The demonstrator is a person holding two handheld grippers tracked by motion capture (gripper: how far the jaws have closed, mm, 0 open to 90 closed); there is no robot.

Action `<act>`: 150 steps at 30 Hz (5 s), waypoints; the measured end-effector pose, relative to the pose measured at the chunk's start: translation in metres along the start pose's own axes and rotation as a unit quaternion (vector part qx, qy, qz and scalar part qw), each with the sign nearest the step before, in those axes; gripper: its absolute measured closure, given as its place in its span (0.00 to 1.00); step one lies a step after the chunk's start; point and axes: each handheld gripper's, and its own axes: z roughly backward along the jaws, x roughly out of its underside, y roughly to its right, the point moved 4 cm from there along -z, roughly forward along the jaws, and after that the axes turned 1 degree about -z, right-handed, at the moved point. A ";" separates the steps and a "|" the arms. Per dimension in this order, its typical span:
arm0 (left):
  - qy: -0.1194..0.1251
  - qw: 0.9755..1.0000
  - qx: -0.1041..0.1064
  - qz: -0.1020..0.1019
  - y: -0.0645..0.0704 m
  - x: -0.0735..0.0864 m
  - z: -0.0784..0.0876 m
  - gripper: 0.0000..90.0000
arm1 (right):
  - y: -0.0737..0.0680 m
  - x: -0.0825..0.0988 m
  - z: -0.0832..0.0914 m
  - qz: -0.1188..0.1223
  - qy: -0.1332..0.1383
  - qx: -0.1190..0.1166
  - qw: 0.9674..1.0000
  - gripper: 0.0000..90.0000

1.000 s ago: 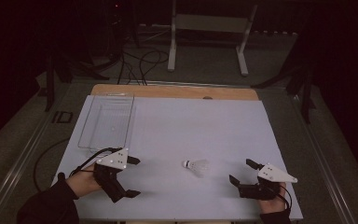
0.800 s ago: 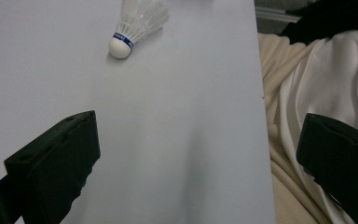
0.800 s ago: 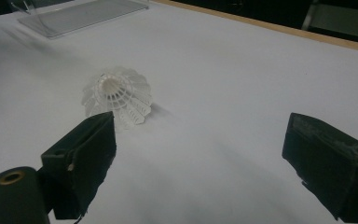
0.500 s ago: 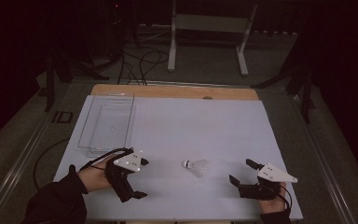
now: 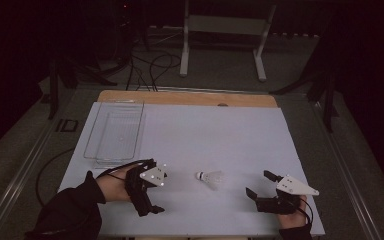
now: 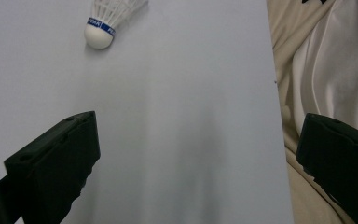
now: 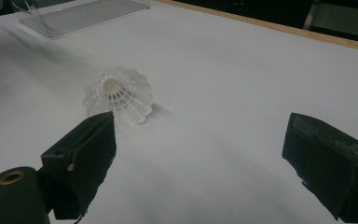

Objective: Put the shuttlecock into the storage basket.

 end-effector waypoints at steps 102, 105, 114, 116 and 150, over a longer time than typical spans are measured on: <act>-0.092 0.992 0.033 -0.075 -0.084 -0.062 -0.099 0.17 | -0.001 0.002 0.000 -0.002 -0.008 -0.011 1.000 0.11; -0.093 0.992 0.032 -0.080 -0.085 -0.062 -0.103 0.18 | -0.001 0.001 0.001 -0.001 -0.007 -0.011 1.000 0.11; -0.083 0.992 0.052 -0.076 -0.089 -0.064 -0.111 0.41 | -0.003 0.000 0.001 0.001 -0.005 -0.014 1.000 0.11; -0.086 0.992 0.054 -0.077 -0.089 -0.064 -0.112 0.44 | -0.003 0.000 0.002 0.000 -0.004 -0.014 1.000 0.11; -0.092 0.992 0.051 -0.075 -0.088 -0.072 -0.099 0.72 | -0.003 0.000 0.001 -0.001 -0.006 -0.014 1.000 0.11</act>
